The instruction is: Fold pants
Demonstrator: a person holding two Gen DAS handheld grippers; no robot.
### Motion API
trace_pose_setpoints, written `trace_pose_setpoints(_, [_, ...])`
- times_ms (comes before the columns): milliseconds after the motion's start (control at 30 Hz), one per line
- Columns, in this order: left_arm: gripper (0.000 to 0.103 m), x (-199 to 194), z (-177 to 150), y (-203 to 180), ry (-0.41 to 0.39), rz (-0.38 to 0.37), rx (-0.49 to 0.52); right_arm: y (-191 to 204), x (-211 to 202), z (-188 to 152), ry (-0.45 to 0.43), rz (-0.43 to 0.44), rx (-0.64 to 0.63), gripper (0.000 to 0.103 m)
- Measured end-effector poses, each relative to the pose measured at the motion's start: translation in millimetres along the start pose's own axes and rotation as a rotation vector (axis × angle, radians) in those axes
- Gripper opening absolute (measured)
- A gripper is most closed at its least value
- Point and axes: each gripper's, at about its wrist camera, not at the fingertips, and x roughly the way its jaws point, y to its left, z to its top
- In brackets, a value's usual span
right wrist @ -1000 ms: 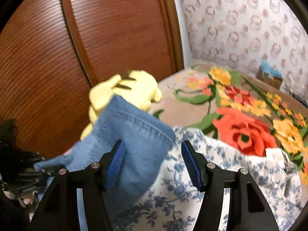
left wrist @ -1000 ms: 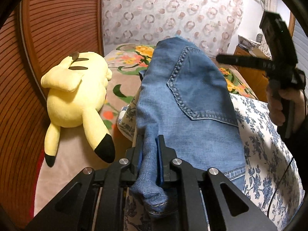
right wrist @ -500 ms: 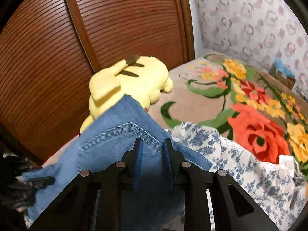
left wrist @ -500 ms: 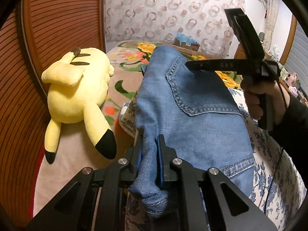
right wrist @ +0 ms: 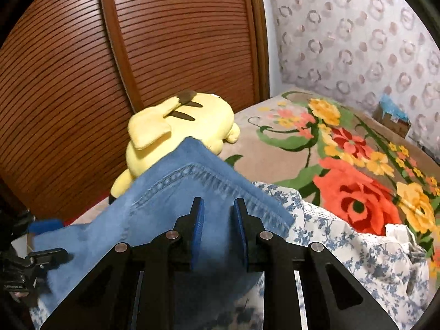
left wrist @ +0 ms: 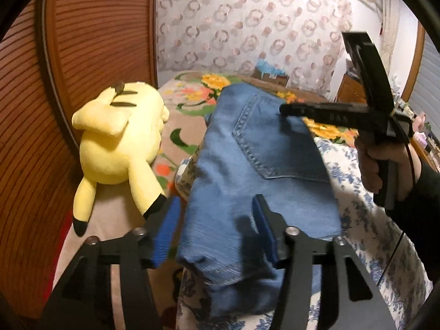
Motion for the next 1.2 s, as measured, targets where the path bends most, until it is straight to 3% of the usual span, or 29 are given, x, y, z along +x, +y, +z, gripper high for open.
trace_pose_setpoints(100, [0.078,-6.6,-0.2,-4.9,-0.016,-0.011,0.006,7.5,-16.5,-10.5,0.002,0.008,0.006,0.023])
trace_pose_setpoints(400, [0.078,-12.0,-13.3,-10.9,0.012,0.002,0.008,28.3,-57.1,-37.8,0.016,0.05,-0.005,0.027])
trace_pose_setpoints(767, [0.078,-22.2,-17.1,-16.6,-0.001,-0.009,0.005,46.5,-81.3,-58.2,0.028,0.036,-0.027,0.032])
trace_pose_setpoints(933, [0.092,-29.6,-17.3,-19.0,-0.008,-0.028,0.005,52.6,-90.4,-63.9,0.028,0.025,-0.027,0.033])
trace_pose_setpoints(1200, [0.092,-43.9,-22.0,-25.4,-0.028,0.02,0.025,57.2,-110.0,-75.0,0.012,0.013,-0.005,0.033])
